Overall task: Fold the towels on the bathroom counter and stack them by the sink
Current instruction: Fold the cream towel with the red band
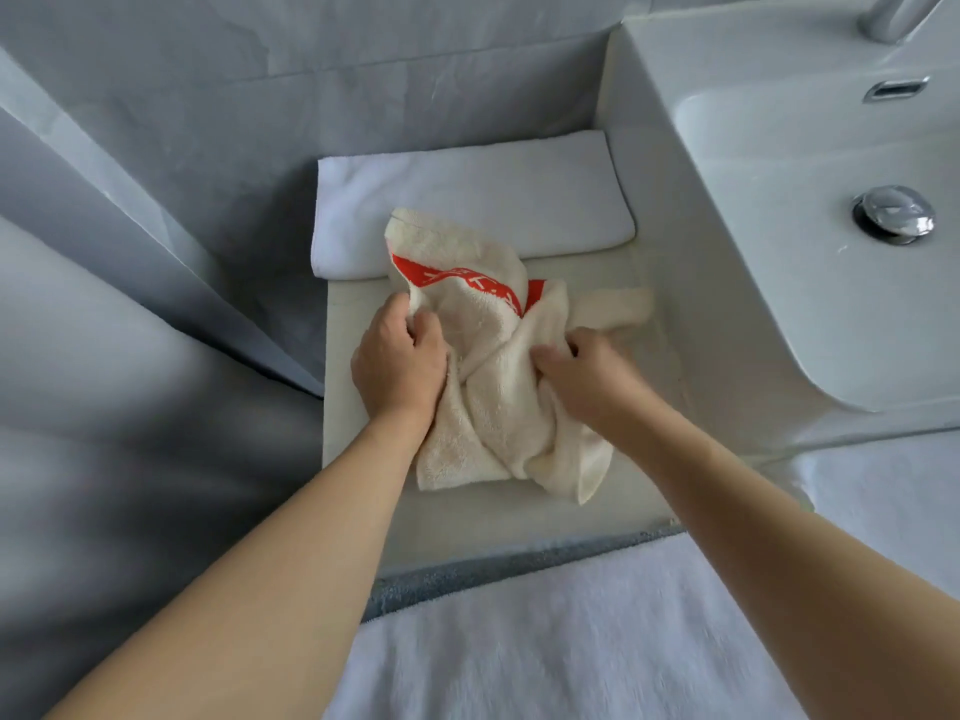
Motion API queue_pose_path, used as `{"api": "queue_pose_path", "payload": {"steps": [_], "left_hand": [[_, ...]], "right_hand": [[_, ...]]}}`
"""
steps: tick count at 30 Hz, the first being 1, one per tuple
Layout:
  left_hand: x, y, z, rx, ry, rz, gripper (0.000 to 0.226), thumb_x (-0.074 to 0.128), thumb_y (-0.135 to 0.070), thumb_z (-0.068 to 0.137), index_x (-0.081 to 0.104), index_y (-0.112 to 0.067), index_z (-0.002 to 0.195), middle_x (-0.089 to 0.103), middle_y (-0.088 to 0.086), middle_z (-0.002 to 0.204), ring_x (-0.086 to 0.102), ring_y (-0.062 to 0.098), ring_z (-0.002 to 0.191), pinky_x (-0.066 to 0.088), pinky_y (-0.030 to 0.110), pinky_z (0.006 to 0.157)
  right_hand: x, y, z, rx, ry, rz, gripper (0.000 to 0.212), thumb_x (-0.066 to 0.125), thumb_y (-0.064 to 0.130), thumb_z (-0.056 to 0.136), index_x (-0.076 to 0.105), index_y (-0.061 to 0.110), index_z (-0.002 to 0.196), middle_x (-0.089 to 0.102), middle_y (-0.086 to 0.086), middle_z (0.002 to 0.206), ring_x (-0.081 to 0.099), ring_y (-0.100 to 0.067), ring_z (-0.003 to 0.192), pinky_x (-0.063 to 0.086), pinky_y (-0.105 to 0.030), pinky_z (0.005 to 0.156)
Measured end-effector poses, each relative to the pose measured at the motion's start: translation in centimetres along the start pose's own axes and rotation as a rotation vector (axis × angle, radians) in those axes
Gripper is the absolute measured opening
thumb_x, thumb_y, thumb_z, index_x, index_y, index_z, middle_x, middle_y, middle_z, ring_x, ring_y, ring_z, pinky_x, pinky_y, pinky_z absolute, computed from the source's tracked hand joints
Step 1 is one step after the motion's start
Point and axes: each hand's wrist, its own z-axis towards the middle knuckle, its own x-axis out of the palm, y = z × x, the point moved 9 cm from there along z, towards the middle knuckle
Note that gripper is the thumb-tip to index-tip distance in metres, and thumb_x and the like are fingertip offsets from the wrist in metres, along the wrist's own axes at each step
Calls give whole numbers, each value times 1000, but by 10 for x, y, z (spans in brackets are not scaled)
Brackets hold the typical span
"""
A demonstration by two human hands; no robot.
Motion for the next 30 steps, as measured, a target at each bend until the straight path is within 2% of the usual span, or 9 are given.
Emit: {"api": "queue_pose_path", "payload": {"steps": [6, 9, 12, 14, 16, 20, 24, 26, 30], "left_hand": [[-47, 44, -5, -518, -115, -835, 22, 40, -6, 88, 59, -16, 85, 64, 7, 88, 62, 24, 82, 51, 36, 74], [-42, 55, -17, -710, 58, -923, 25, 44, -11, 90, 65, -13, 102, 69, 10, 98, 67, 30, 96, 56, 40, 83], [-26, 33, -30, -796, 390, -880, 36, 58, -37, 89, 72, -9, 107, 74, 10, 103, 70, 29, 100, 56, 40, 87], [-23, 27, -30, -760, 459, -736, 33, 66, -32, 88, 71, -10, 112, 74, 12, 107, 72, 27, 94, 57, 40, 85], [-31, 32, -24, -731, 400, -562, 16, 67, -15, 88, 70, -8, 101, 74, 12, 97, 72, 25, 80, 58, 36, 74], [-82, 22, 14, -346, 26, -252, 13, 51, -13, 90, 61, -18, 84, 65, 1, 87, 62, 21, 82, 50, 33, 72], [-113, -28, 40, -8, -236, -181, 13, 40, -24, 95, 52, -22, 98, 55, -17, 83, 55, 13, 78, 42, 29, 70], [-110, -49, 62, 37, -352, -277, 17, 39, -25, 95, 52, -20, 104, 58, -14, 87, 56, 19, 86, 41, 29, 73], [-57, -37, 110, -187, -263, -169, 40, 41, -30, 101, 41, -15, 138, 53, 8, 135, 52, 31, 119, 41, 38, 93]], "right_hand": [[-83, 42, 0, -116, -320, 395, 5, 45, 11, 66, 41, 12, 62, 36, 2, 55, 32, -13, 48, 25, -22, 44], [-52, 35, 0, 26, -52, 414, 13, 47, 3, 76, 50, 14, 70, 45, -5, 64, 43, -17, 50, 33, -24, 48], [-2, 23, -16, 200, 414, 163, 32, 60, 44, 82, 69, 13, 83, 65, -7, 90, 62, -20, 79, 47, -29, 74], [8, 16, -28, 226, 627, -65, 53, 69, 65, 71, 75, 17, 92, 71, -6, 103, 69, -23, 93, 51, -37, 91], [1, 17, -31, 200, 672, -264, 49, 78, 50, 69, 72, 12, 98, 75, -7, 92, 73, -25, 84, 57, -38, 86], [-49, 59, -9, -1, 352, -401, 18, 55, 18, 90, 60, 16, 73, 61, -5, 70, 57, -20, 60, 48, -21, 59], [-153, 100, 30, -55, -376, 323, 19, 39, 14, 82, 54, 15, 70, 55, -1, 70, 57, -23, 68, 43, -28, 61], [-175, 104, 49, -22, -528, 445, 25, 37, 12, 78, 60, 18, 86, 62, -1, 89, 63, -25, 93, 51, -34, 78], [-140, 112, 68, -113, -649, -39, 59, 40, 9, 84, 34, 10, 142, 41, -14, 139, 43, -35, 125, 33, -41, 105]]}}
